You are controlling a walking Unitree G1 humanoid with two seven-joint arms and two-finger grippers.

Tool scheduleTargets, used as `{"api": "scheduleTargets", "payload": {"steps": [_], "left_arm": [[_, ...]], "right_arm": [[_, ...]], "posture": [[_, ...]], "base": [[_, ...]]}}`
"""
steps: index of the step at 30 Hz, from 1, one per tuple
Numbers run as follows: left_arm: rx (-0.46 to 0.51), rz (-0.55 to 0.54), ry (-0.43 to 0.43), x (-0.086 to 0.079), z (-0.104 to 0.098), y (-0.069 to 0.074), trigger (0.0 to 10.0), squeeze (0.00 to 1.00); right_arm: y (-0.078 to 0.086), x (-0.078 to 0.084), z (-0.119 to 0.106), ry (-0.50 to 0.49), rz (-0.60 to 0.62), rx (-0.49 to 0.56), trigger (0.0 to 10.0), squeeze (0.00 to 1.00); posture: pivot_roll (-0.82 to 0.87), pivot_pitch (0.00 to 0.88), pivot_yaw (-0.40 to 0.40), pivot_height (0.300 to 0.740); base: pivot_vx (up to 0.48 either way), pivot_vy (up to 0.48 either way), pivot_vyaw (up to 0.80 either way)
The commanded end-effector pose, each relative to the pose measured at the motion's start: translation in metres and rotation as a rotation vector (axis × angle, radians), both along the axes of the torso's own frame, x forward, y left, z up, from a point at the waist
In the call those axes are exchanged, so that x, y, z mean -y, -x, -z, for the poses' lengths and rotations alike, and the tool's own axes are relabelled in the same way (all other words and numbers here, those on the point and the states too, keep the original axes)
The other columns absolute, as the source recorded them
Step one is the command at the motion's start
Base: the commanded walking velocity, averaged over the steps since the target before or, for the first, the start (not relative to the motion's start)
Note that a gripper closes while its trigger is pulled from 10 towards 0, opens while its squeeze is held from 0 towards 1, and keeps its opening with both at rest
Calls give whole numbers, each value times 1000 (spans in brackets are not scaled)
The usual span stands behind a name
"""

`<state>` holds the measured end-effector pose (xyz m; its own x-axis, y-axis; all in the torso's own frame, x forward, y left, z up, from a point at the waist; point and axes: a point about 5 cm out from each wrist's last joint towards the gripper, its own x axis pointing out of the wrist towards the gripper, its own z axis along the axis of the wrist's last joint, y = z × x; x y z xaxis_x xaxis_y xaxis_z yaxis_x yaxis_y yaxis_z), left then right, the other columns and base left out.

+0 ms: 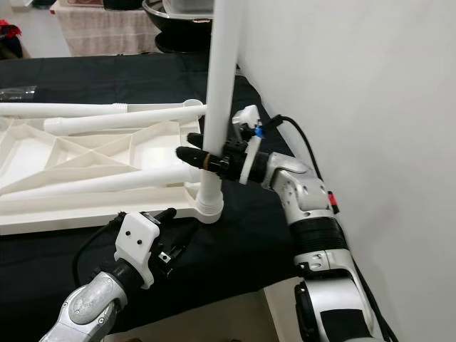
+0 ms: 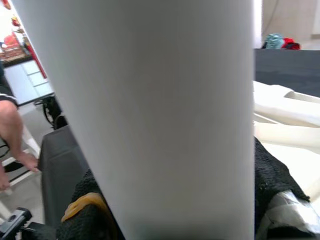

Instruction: Building children table

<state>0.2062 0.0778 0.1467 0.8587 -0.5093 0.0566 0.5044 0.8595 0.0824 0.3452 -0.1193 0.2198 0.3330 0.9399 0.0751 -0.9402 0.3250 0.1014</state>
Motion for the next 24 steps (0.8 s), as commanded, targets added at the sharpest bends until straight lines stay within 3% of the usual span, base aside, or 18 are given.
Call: {"api": "scheduleTargets", "payload": {"steps": [1, 2, 3, 4, 12, 14, 16, 19, 20, 22, 24], "left_arm": [[-14, -1, -11, -1, 3, 0, 10000, 0], [-14, -1, -11, -1, 3, 0, 10000, 0], [-14, -1, -11, -1, 3, 0, 10000, 0], [-14, -3, -11, -1, 3, 0, 10000, 0], [-13, -4, -12, -1, 3, 0, 10000, 0], [-11, -6, -14, -1, 3, 0, 10000, 0], [-11, -6, -14, -1, 3, 0, 10000, 0], [-13, -11, -17, -2, 4, 0, 10000, 0], [-13, -11, -17, -2, 4, 0, 10000, 0], [-14, -12, -20, -2, 5, 0, 10000, 0], [-14, -12, -20, -2, 5, 0, 10000, 0]], "right_arm": [[0, -8, -6, -11, -51, 29, 10000, 0], [-1, -9, -6, -3, -49, 29, 2980, 0], [-1, -9, -6, -3, -49, 29, 2980, 0], [-3, -10, -6, 12, -46, 42, 0, 0], [-13, -8, 0, 62, 82, 33, 0, 0], [-25, 0, 9, 101, 320, 12, 0, 0], [-25, 0, 9, 101, 320, 12, 0, 0], [-36, 20, 16, 121, 803, -38, 0, 0], [-36, 20, 16, 121, 803, -38, 0, 0], [-35, 32, 17, 95, 1067, -55, 0, 0], [-35, 32, 17, 95, 1067, -55, 0, 0]], "posture": [[39, 67, -70, 740], [39, 67, -70, 740], [39, 67, -70, 740], [39, 67, -71, 740], [36, 63, -69, 740], [36, 59, -67, 740], [36, 59, -67, 740], [28, 52, -61, 740], [28, 52, -61, 740], [27, 44, -60, 740], [27, 44, -60, 740]], "base": [[0, 0, 0], [0, 0, 0], [0, 0, 0], [0, 0, 0], [0, 0, 0], [0, 0, 0], [0, 0, 0], [0, 0, 0], [0, 0, 0], [0, 0, 0], [0, 0, 0]]}}
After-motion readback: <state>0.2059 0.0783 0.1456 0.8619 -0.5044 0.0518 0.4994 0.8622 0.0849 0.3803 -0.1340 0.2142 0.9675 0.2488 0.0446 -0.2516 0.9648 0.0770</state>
